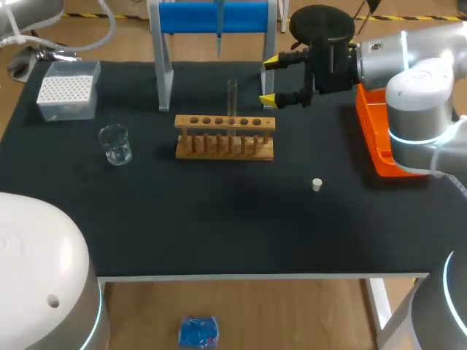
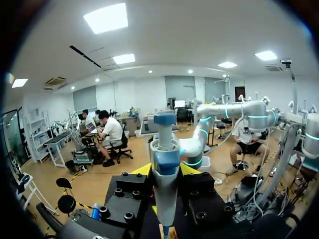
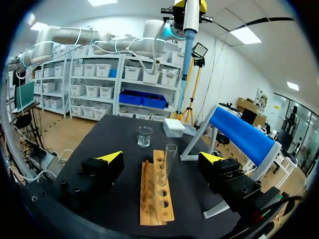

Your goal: Invert the test tube, pick up the pipette, mount the tip to pipette, aspirate from beaker and dispense into the tube, eject the tip, return the pipette, and cap with the stopper.

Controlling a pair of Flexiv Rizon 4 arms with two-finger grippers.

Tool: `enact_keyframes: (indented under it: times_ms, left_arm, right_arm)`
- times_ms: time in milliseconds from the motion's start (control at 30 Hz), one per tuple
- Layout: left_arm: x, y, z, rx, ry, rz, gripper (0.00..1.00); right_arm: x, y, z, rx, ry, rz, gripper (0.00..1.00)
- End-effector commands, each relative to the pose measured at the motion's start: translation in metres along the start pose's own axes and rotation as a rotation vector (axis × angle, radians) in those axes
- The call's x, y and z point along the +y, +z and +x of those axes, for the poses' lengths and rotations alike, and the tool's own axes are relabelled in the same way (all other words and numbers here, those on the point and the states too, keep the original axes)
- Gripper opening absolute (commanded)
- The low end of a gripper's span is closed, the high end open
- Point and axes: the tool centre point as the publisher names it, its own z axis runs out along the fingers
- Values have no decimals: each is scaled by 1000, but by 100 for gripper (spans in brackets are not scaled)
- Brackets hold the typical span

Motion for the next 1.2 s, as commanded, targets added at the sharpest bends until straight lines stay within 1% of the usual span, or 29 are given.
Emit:
enact_keyframes:
  times_ms: [33, 167, 567, 1200]
  left_arm:
    - [13, 5, -8, 27, -12, 15, 0]
    - [18, 8, -11, 34, -17, 27, 0]
    - [25, 16, -15, 47, -30, 45, 0]
    - [26, 19, -14, 48, -47, 46, 0]
  right_arm:
    - [-1, 1, 0, -2, -1, -1, 100]
    - [-1, 1, 0, -2, -1, -1, 100]
    - [-1, 1, 0, -2, -1, -1, 100]
    - [-1, 1, 0, -2, -1, -1, 100]
